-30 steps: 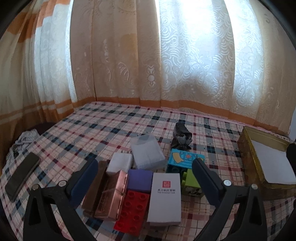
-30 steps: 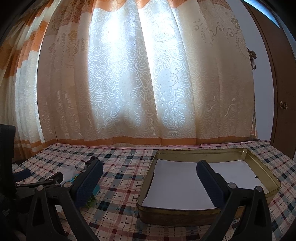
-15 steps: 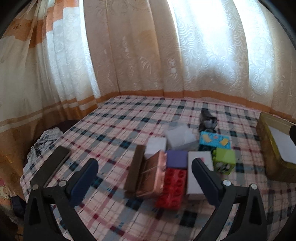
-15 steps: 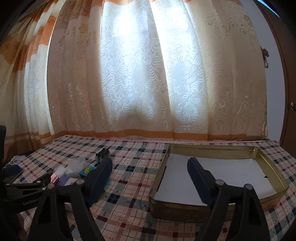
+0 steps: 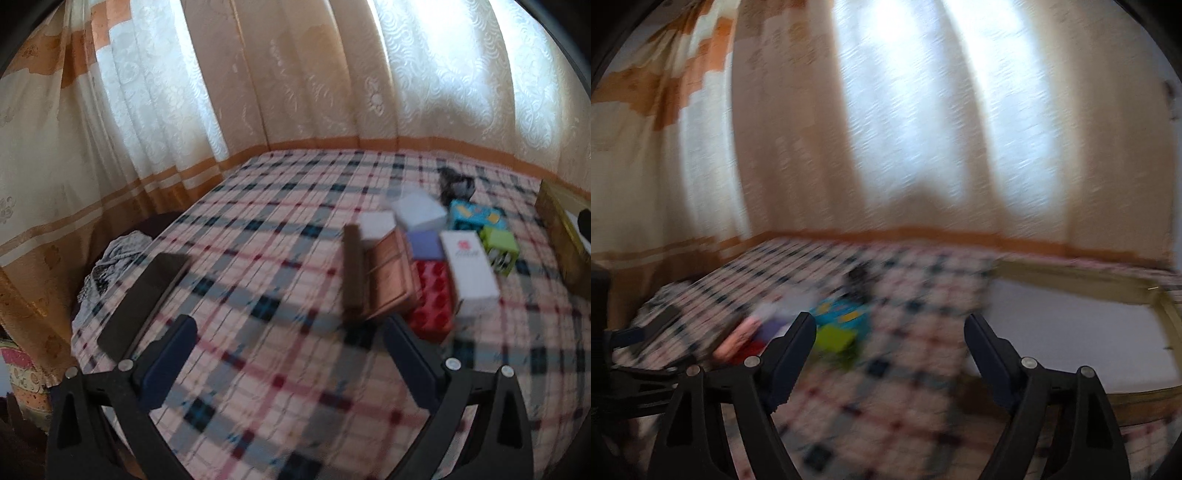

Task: Organize rigid objects
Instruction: 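Move both grippers toward the cluster of boxes and blocks, then grasp the white Oriental Club box with the right gripper while the left grasps the brown comb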

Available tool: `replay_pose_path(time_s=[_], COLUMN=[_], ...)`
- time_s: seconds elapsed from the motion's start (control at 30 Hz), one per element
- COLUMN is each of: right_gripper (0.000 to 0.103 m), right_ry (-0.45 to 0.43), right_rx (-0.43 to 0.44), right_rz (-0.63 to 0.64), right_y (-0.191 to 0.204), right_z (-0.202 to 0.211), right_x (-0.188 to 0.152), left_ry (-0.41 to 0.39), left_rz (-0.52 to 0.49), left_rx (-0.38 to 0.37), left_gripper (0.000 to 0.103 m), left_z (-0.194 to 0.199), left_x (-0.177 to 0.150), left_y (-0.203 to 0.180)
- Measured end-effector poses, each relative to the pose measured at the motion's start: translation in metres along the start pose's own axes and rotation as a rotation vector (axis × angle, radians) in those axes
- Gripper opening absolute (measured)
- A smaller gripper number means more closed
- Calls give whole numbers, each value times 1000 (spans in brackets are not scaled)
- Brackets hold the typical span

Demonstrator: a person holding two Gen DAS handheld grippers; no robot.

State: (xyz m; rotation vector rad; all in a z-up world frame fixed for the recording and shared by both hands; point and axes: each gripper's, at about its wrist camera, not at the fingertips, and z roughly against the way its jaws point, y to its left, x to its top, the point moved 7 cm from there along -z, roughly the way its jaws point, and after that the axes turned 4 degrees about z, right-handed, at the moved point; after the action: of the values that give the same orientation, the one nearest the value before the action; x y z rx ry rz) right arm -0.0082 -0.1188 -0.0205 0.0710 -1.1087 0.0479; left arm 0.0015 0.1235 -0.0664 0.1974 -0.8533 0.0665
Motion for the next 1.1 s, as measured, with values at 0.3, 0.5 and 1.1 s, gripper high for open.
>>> replay_pose_path(time_s=[0.3,0.5,1.1], right_gripper=[84,74,58], right_ry=[209,406,396], right_rx=[152,142,73], right_rz=[74,40,99], right_y=[78,87,70], right_z=[-30,-74,-93], right_x=[-22,-45,-34], left_ry=[11,-3,109], left_rz=[16,29,10], left_rx=[-11,-10,-111], left_gripper=[102,102,91], left_z=[-4,-3,-64], left_x=[-4,3,38], left_y=[15,27,-2])
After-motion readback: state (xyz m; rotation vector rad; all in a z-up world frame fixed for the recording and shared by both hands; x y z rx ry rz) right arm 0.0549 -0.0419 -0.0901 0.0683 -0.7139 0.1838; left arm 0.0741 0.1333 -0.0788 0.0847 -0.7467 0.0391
